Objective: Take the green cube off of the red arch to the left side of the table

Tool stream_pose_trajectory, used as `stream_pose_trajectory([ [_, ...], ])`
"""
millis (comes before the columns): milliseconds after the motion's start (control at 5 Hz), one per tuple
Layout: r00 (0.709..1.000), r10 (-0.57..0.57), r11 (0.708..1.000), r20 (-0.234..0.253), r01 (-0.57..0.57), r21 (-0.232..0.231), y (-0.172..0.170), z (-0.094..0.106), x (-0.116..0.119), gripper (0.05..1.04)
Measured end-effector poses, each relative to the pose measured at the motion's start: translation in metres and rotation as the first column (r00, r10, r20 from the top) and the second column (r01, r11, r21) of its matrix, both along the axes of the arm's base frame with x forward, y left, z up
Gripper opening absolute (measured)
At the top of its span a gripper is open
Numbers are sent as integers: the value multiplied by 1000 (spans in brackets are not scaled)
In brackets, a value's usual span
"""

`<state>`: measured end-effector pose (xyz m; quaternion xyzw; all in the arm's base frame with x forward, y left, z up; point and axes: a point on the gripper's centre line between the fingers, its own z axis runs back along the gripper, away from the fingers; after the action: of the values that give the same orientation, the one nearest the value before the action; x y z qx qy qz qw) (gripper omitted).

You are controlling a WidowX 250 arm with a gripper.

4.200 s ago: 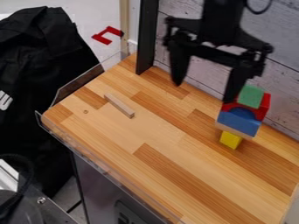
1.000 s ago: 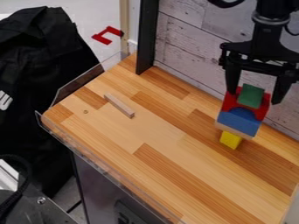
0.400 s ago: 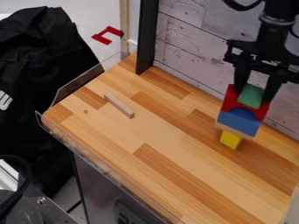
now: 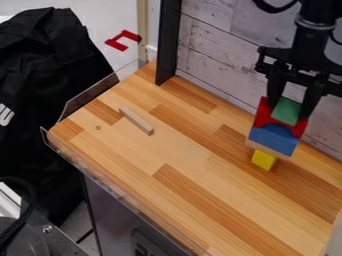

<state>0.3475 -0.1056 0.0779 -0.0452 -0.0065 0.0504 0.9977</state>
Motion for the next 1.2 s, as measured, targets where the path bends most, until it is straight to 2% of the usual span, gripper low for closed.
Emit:
stream_pose_trajectory([
  [200,1000,11,1000,19,-11,24,6,15,-5,552],
  [400,991,56,998,118,-58,12,15,52,-4,552],
  [600,976,171,985,136,-172,-4,36,59,-7,552],
  [800,951,295,955,87,-297,8,73,46,-26,552],
  [1000,892,450,890,51,-452,51,110,32,-59,552],
  [1200,789,610,787,77,-614,56,131,21,-82,552],
])
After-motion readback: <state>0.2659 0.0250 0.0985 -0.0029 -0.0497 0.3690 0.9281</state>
